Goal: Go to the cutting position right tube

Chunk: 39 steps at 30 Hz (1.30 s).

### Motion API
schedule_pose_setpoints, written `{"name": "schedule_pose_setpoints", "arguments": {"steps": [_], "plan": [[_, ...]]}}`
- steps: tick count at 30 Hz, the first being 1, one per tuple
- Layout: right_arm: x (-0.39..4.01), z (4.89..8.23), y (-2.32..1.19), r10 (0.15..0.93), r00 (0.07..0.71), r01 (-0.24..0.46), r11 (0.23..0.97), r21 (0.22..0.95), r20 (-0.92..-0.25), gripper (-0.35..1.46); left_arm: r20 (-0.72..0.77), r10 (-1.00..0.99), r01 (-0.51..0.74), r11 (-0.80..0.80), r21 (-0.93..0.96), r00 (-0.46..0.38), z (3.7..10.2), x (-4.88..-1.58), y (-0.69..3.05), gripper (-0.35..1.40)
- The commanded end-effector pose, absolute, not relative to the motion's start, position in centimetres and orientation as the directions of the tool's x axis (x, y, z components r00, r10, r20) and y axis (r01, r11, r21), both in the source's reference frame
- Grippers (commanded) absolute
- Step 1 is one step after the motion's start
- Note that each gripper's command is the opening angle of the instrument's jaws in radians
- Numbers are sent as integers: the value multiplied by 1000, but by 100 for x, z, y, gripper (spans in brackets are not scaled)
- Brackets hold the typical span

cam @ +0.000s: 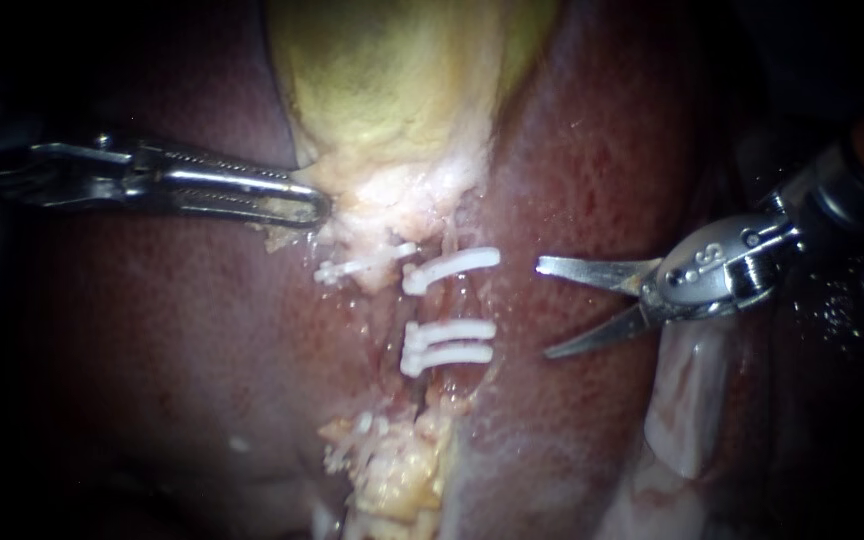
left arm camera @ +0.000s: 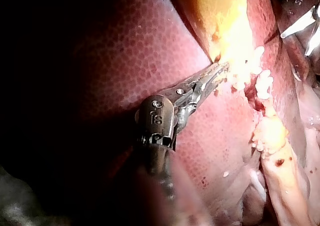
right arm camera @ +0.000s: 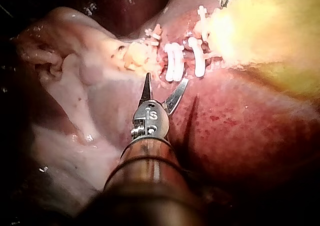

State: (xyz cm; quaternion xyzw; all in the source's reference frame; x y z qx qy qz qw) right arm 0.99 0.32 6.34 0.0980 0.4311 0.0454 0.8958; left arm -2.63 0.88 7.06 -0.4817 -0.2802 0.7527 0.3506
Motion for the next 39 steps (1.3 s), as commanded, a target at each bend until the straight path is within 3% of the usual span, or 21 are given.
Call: {"name": "schedule_pose_setpoints", "arguments": {"steps": [1,17,32,39], "plan": [[98,634,32,166,624,3,977,215,-763,131,-529,797,-257,-597,-760,-290,705,-263,88,-35],[100,634,31,166,624,2,977,214,-763,131,-553,807,-276,-590,-758,-207,625,-214,113,-35],[117,638,22,163,609,30,973,228,-776,131,-565,803,-279,-596,-753,-190,596,-216,108,-35],[142,655,5,249,598,5,949,315,-762,129,-565,803,-279,-596,-753,-190,596,-216,108,-35]]}}
